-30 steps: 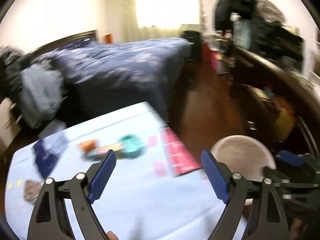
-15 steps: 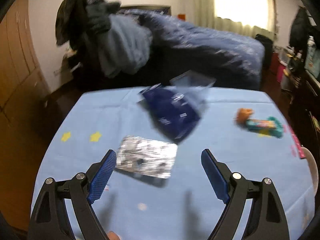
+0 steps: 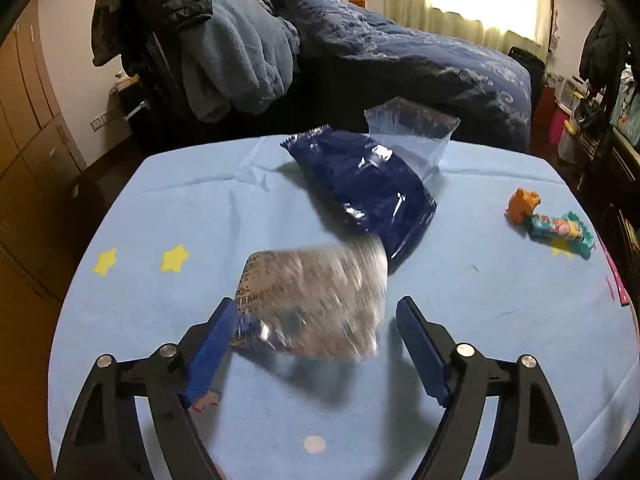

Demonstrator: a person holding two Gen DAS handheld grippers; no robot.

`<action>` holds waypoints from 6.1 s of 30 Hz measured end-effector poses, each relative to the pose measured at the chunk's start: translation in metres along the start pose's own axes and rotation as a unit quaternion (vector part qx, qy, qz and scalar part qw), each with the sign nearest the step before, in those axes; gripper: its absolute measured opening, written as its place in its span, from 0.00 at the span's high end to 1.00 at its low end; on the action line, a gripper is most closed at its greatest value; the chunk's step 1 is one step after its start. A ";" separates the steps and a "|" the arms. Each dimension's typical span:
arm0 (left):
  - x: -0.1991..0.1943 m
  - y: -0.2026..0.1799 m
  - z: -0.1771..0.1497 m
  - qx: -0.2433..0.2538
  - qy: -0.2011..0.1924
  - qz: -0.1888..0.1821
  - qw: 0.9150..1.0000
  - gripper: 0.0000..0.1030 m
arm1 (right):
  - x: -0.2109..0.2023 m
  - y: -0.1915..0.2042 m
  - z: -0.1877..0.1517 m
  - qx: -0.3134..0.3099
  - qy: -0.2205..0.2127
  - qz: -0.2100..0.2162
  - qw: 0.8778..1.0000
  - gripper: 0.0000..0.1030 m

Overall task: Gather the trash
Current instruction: 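Grasp the silver blister pack with the left tool while the right tool grasps the blue snack bag, then carry the blister pack and blue bag over the wastebasket and open both tools, then grasp the clear plastic cup with the left tool while the right tool grasps the orange toy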

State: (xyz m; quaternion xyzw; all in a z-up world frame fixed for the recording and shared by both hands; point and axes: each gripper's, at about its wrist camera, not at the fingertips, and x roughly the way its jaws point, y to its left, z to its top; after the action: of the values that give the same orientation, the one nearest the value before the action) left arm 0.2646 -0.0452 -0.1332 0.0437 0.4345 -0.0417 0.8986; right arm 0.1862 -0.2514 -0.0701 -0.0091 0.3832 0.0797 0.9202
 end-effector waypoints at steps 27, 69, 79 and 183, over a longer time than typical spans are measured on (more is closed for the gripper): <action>-0.031 0.075 -0.026 -0.045 -0.017 0.024 0.999 0.93 | 0.162 0.111 0.081 -0.039 0.061 0.024 0.997 0.29; -0.134 -0.135 -0.023 0.101 -0.096 -0.113 0.984 0.93 | -0.121 -0.166 -0.092 0.219 -0.055 -0.098 0.969 0.84; -0.127 -0.276 -0.011 0.185 -0.081 -0.212 0.956 0.93 | -0.133 -0.245 -0.150 0.301 -0.046 -0.182 0.935 0.84; 0.047 -0.002 0.090 0.000 -0.056 0.007 0.998 0.55 | 0.135 -0.003 0.051 -0.028 0.055 0.006 0.998 0.58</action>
State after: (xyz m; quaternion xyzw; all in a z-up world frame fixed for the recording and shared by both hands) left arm 0.3635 -0.0596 -0.1140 0.0446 0.3832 -0.0382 0.9218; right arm 0.3161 -0.2319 -0.1296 -0.0372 0.4306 0.0955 0.8967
